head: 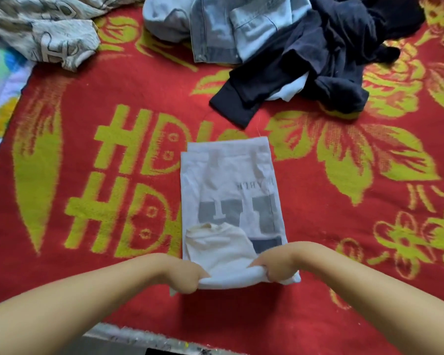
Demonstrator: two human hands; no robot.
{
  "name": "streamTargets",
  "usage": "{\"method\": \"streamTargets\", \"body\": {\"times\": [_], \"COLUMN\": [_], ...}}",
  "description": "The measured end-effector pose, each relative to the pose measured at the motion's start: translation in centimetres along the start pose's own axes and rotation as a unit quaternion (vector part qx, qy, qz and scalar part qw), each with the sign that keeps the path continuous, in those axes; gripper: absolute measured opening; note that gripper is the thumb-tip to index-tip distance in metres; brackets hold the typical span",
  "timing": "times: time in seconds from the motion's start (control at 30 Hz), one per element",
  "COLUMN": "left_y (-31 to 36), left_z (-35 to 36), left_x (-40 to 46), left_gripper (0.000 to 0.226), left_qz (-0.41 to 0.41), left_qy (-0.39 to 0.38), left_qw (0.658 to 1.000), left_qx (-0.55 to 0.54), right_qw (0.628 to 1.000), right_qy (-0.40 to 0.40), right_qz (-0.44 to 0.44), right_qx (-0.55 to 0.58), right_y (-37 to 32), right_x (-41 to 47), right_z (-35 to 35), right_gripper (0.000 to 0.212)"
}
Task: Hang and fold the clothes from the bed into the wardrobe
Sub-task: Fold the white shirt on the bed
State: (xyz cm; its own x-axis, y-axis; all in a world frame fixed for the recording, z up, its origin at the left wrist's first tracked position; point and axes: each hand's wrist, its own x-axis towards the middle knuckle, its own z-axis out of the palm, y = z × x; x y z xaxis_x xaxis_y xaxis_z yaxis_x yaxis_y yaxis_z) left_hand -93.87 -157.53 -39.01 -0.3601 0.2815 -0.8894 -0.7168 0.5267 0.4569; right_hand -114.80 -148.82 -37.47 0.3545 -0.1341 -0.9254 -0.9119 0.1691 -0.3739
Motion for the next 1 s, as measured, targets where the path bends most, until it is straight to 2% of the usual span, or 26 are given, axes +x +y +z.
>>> {"method": "streamTargets", "body": {"times": [0.07, 0.13, 0.17, 0.23, 0.3, 0.33, 0.37, 0.4, 0.47, 0.53, 0.57, 0.6, 0.7, 0.77, 0.8, 0.87, 0.93, 1.0], "left_y": [-0.4, -1.9, -2.8, -4.2, -5.2, -5.5, -5.6, -5.5, -3.9, -2.1, -1.5, -1.6, -4.3, -6.2, -6.6, -6.2, -5.3, -4.2], "left_z": [-1.8, -4.5, -5.9, -8.6, -10.2, -10.3, -9.7, -8.6, -5.4, -2.4, -1.3, -0.6, -0.3, -0.1, 0.1, 0.6, 2.0, 3.1], "left_x": [-1.6, -2.2, -2.1, -1.5, -0.3, 0.3, 0.9, 1.7, 3.2, 5.1, 6.1, 6.9, 8.7, 8.8, 8.6, 7.3, 6.1, 5.7], "left_gripper": [0.021, 0.024, 0.027, 0.024, 0.019, 0.015, 0.023, 0.040, 0.053, 0.060, 0.063, 0.064, 0.065, 0.069, 0.071, 0.076, 0.084, 0.091], "left_qz": [0.001, -0.020, -0.029, -0.032, -0.058, -0.083, -0.116, -0.136, -0.087, -0.028, -0.031, -0.053, -0.119, -0.129, -0.126, -0.105, -0.038, -0.025], "left_qy": [0.003, 0.036, 0.061, 0.153, 0.303, 0.396, 0.485, 0.548, 0.625, 0.606, 0.577, 0.557, 0.538, 0.514, 0.514, 0.507, 0.473, 0.411], "left_qw": [0.997, 0.984, 0.976, 0.958, 0.930, 0.903, 0.863, 0.825, 0.768, 0.778, 0.801, 0.818, 0.832, 0.844, 0.843, 0.840, 0.846, 0.874], "left_qx": [-0.083, -0.171, -0.207, -0.240, -0.198, -0.145, -0.080, -0.009, 0.106, 0.160, 0.155, 0.134, 0.065, 0.077, 0.095, 0.162, 0.243, 0.260], "right_qw": [0.997, 0.987, 0.980, 0.948, 0.883, 0.850, 0.830, 0.822, 0.834, 0.848, 0.851, 0.858, 0.864, 0.864, 0.869, 0.878, 0.889, 0.910], "right_qy": [-0.019, 0.015, 0.062, 0.225, 0.404, 0.466, 0.503, 0.522, 0.529, 0.519, 0.514, 0.499, 0.453, 0.445, 0.445, 0.458, 0.436, 0.386], "right_qz": [0.005, 0.027, 0.037, 0.059, 0.103, 0.137, 0.170, 0.187, 0.157, 0.095, 0.090, 0.109, 0.211, 0.225, 0.212, 0.132, 0.044, 0.067], "right_qx": [0.074, 0.157, 0.188, 0.219, 0.217, 0.204, 0.173, 0.127, 0.016, -0.051, -0.063, -0.051, 0.056, 0.074, 0.045, -0.049, -0.132, -0.134], "right_y": [0.1, 1.3, 2.1, 3.7, 4.9, 5.0, 4.7, 3.8, 1.3, -0.4, -0.5, 0.0, 3.1, 4.5, 4.6, 4.4, 3.9, 3.4], "right_x": [-0.7, -0.7, -0.6, -0.2, 1.0, 1.8, 2.6, 3.5, 5.4, 7.2, 8.0, 8.8, 9.6, 9.3, 8.7, 7.1, 5.7, 5.5], "right_z": [-1.5, -3.5, -4.6, -6.6, -7.4, -7.2, -6.5, -5.5, -2.8, -0.5, 0.2, 0.6, 1.4, 2.3, 2.8, 3.7, 4.7, 4.8], "right_gripper": [0.047, 0.040, 0.034, 0.028, 0.037, 0.042, 0.047, 0.051, 0.058, 0.060, 0.060, 0.061, 0.060, 0.061, 0.062, 0.069, 0.080, 0.093]}}
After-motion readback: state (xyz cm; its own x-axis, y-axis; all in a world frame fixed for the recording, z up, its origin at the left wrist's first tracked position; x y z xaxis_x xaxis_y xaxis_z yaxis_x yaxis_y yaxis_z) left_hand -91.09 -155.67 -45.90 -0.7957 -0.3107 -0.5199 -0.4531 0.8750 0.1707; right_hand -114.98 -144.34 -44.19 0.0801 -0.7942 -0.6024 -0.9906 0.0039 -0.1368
